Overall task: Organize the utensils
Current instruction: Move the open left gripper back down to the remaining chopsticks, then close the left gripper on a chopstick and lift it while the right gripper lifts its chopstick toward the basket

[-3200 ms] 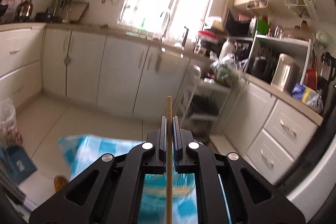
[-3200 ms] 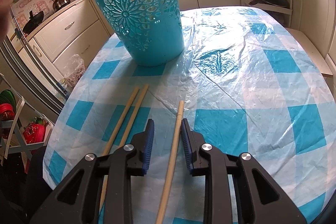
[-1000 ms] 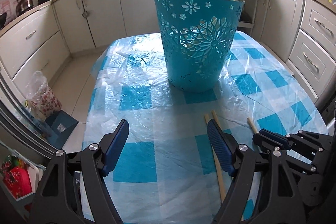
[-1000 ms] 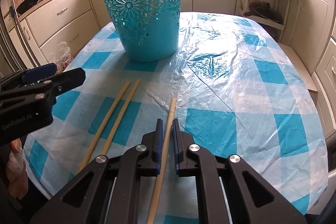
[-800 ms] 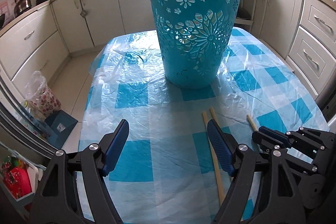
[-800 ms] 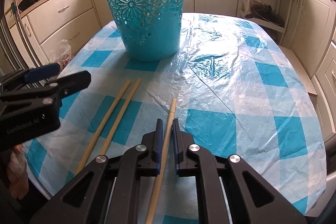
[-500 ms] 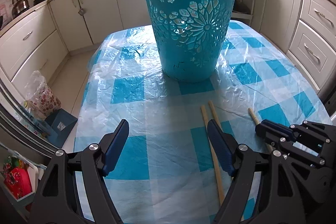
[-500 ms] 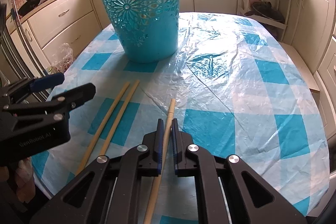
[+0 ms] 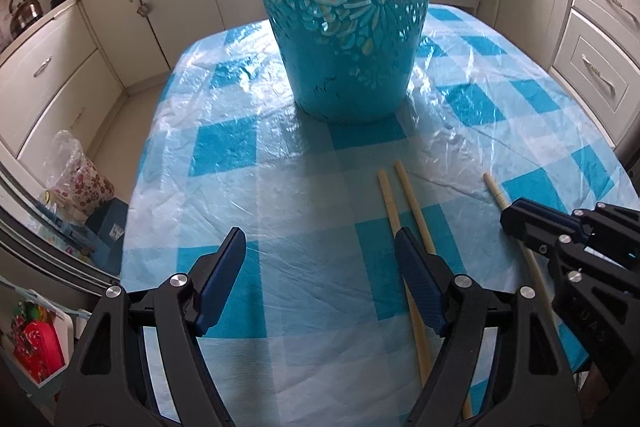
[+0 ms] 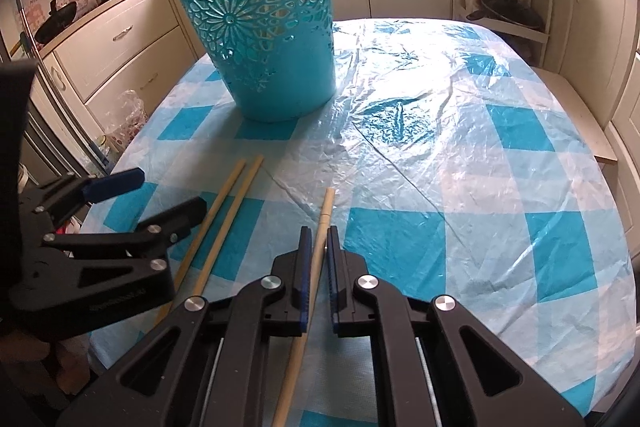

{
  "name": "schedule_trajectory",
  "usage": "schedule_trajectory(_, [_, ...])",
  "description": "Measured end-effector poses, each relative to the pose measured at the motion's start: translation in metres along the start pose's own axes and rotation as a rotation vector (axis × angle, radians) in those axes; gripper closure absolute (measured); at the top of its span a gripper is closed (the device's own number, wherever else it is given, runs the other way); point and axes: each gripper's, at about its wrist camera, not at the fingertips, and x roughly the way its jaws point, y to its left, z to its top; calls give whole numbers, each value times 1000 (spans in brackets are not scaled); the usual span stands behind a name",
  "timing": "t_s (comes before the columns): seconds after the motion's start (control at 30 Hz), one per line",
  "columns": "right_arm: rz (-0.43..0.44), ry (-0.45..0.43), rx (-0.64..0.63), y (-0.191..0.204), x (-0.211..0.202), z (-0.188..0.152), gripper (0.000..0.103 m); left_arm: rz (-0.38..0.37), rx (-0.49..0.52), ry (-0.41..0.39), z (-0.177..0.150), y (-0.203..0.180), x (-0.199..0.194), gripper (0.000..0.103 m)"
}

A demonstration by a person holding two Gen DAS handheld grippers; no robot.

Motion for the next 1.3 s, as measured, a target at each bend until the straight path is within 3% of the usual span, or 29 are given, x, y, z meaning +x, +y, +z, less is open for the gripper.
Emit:
schedule_trajectory(0.57, [18,8,46,-13,-3,2,95,-2,21,24,7,-14,2,30])
schedule_trajectory(0.67, [17,9,46,-14,-3,2,95,-19,22,27,6,-15,5,37])
schedule_trajectory(0.73, [20,10,48,-15,-3,2,95,-52,19,27,6,-14,5,47])
schedule_trajectory(0.83, [21,14,29,-13,-3,3,95,-84,42,21,9,-19,6,69])
schedule_trajectory(0.9, [43,21,41,-16,-2,4,96,-111,61,22,10,-24,5,91])
schedule_trajectory(0.93, [57,24,55,-19,-2,5,96,-121,69,23,11,-26,5,95])
schedule_trajectory(1.1, [114,0,104,-24,-8,7,97,-188,15,33,13,-17,5,98])
schedule_trajectory(1.3, [196,-109,125,-20,-33,20,97,-220,-54,-50,27,13,-28,98])
